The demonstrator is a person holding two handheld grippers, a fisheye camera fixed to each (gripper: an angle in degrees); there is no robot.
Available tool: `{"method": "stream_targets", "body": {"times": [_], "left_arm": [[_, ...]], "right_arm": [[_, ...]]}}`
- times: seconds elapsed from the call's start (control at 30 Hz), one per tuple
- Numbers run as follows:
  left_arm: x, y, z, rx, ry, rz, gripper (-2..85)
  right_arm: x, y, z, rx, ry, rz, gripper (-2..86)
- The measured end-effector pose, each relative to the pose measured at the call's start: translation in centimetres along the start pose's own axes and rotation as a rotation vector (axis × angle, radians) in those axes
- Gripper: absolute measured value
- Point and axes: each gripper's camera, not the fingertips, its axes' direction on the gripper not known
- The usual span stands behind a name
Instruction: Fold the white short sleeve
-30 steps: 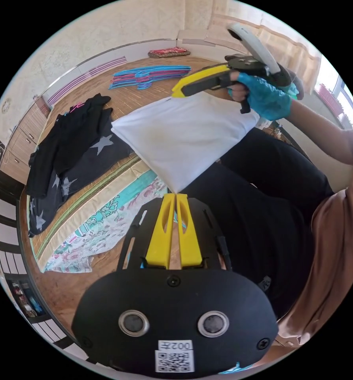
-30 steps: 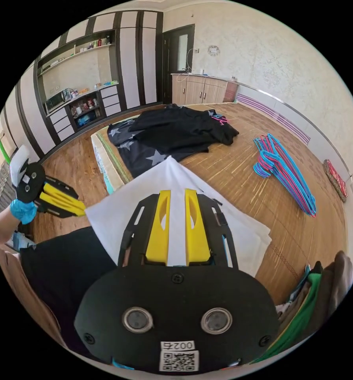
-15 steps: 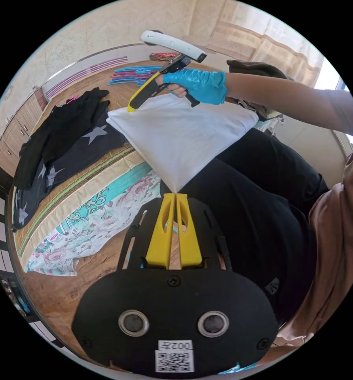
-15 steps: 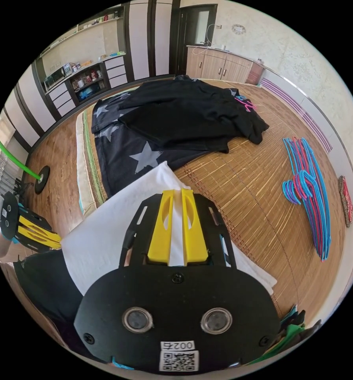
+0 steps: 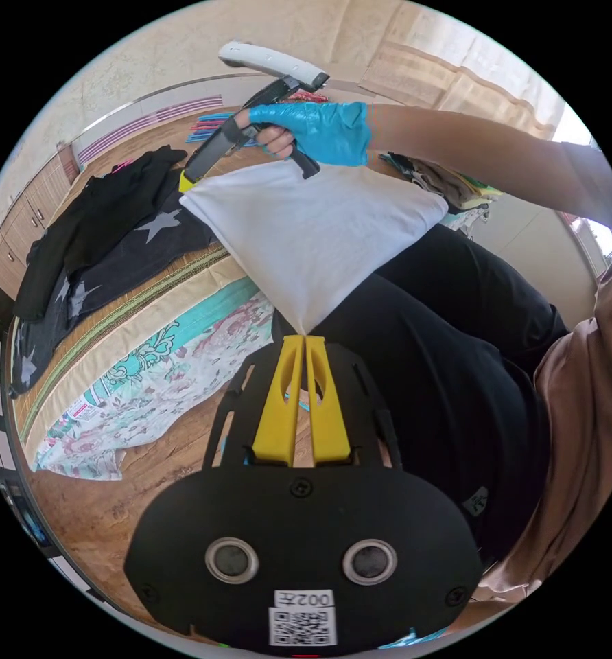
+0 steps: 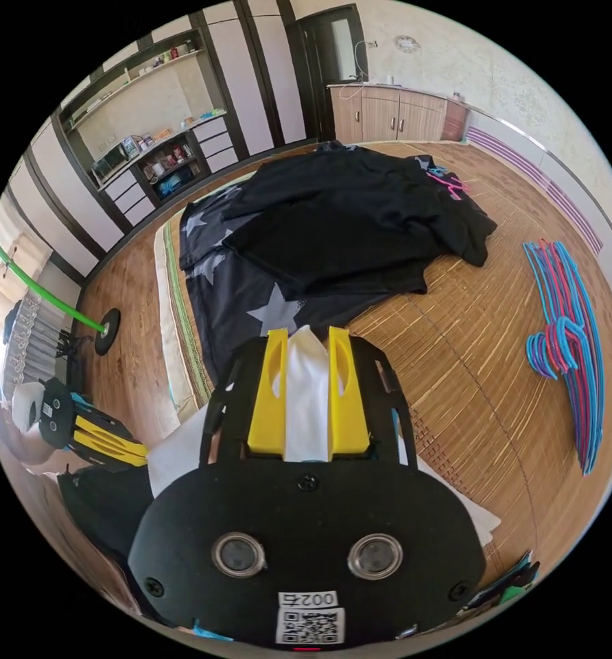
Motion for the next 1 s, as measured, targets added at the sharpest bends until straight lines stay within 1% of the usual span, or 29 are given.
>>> {"method": "stream_targets", "body": {"times": [0.13, 0.33, 0.4, 0.47, 0.57, 0.73, 0.93, 1.0], "left_arm": [[-0.6, 0.2, 0.1, 0.008, 0.008, -0.002, -0.9], [-1.3, 0.4, 0.3, 0.016, 0.014, 0.003, -0.9], [-1.5, 0.5, 0.4, 0.015, 0.018, 0.005, -0.9], [-1.8, 0.5, 0.5, 0.014, 0.025, 0.003, -0.9], [-2.2, 0.6, 0.4, 0.019, 0.034, -0.005, -0.9], [-2.5, 0.8, 0.3, 0.028, 0.034, -0.011, -0.9], [-2.8, 0.7, 0.1, 0.021, 0.033, -0.007, -0.9], [-2.8, 0.7, 0.1, 0.02, 0.031, -0.005, -0.9]], "right_arm": [[0.3, -1.0, 0.6, -0.002, -0.027, 0.005, 2.6], [-1.5, -1.9, -1.9, 0.096, 0.102, -0.095, -0.5], [-2.1, -2.5, -1.5, 0.08, 0.131, -0.134, -0.6], [-2.3, -3.4, 0.0, 0.016, 0.156, -0.156, -0.6], [-1.8, -4.0, 1.9, -0.03, 0.151, -0.126, -0.4], [-0.8, -4.7, 2.3, -0.014, 0.102, -0.081, 0.0], [0.9, -3.8, -1.5, 0.058, 0.1, -0.057, 3.2], [1.5, -2.6, -2.6, 0.052, 0.086, -0.053, 4.8]]}}
